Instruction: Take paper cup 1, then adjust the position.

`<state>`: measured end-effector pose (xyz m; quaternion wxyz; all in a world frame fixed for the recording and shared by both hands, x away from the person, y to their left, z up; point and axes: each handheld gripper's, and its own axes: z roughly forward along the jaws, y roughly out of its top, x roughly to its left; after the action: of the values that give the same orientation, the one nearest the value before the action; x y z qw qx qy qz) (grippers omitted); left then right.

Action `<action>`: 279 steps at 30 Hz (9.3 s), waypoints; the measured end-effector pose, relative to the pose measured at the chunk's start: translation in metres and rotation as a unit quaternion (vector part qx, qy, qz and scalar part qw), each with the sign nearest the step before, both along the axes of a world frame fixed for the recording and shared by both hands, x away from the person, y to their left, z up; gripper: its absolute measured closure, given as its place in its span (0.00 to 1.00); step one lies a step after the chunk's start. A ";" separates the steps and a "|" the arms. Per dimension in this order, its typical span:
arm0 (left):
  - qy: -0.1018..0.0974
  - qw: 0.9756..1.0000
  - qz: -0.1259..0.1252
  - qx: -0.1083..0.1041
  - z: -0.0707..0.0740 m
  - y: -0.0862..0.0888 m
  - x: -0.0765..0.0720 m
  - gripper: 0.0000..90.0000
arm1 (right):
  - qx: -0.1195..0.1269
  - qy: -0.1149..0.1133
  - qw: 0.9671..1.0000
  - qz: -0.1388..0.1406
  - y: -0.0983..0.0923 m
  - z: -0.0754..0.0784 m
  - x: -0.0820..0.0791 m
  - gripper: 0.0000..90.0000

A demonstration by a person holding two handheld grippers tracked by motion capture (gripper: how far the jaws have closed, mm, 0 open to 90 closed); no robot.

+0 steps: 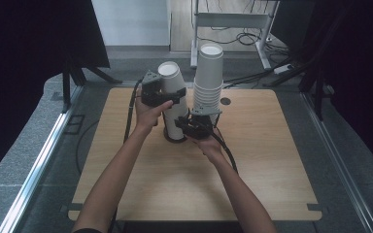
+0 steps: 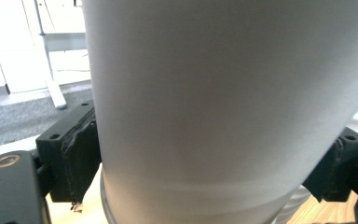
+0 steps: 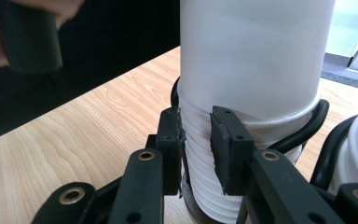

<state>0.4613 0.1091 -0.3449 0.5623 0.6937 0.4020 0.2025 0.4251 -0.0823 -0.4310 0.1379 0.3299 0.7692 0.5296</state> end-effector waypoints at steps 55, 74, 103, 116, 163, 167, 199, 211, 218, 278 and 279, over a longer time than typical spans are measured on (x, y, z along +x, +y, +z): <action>-0.047 0.997 -0.056 -0.016 0.018 0.030 -0.087 0.14 | 0.006 -0.026 0.999 0.021 -0.024 -0.004 -0.025 0.67; -0.041 0.996 -0.084 -0.009 -0.009 0.026 -0.098 0.14 | 0.016 -0.030 0.999 0.009 -0.046 -0.014 -0.050 0.63; -0.021 0.996 -0.084 0.018 -0.080 0.015 -0.143 0.14 | 0.025 -0.039 0.999 -0.021 -0.085 -0.037 -0.087 0.53; 0.001 0.995 -0.092 0.048 -0.099 0.004 -0.151 0.14 | 0.026 -0.038 0.999 -0.028 -0.088 -0.046 -0.094 0.52; 0.070 0.972 -0.133 0.178 -0.143 -0.043 -0.146 0.14 | 0.078 -0.032 0.996 0.020 -0.088 -0.028 -0.123 0.19; 0.075 0.970 -0.143 0.183 -0.144 -0.046 -0.146 0.14 | 0.075 -0.025 0.997 0.018 -0.083 -0.030 -0.123 0.16; 0.091 0.960 -0.178 0.199 -0.147 -0.067 -0.151 0.05 | 0.108 0.017 0.994 0.020 -0.068 -0.047 -0.118 0.27; 0.079 0.964 -0.171 0.188 -0.146 -0.066 -0.152 0.04 | 0.175 0.040 0.984 0.010 -0.075 -0.047 -0.116 0.27; 0.062 0.964 -0.172 0.194 -0.144 -0.067 -0.157 0.09 | 0.185 0.045 0.982 0.009 -0.075 -0.048 -0.117 0.27; 0.038 0.937 -0.163 0.305 -0.137 -0.053 -0.135 0.14 | -0.050 0.012 0.993 0.106 -0.116 0.000 -0.092 0.17; 0.037 0.937 -0.163 0.307 -0.137 -0.053 -0.135 0.14 | -0.064 0.011 0.992 0.112 -0.115 0.001 -0.091 0.17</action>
<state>0.3263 0.0557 -0.4819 0.3315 0.8959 0.2219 0.1955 0.3340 -0.1970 -0.4297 0.0900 0.2381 0.8350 0.4879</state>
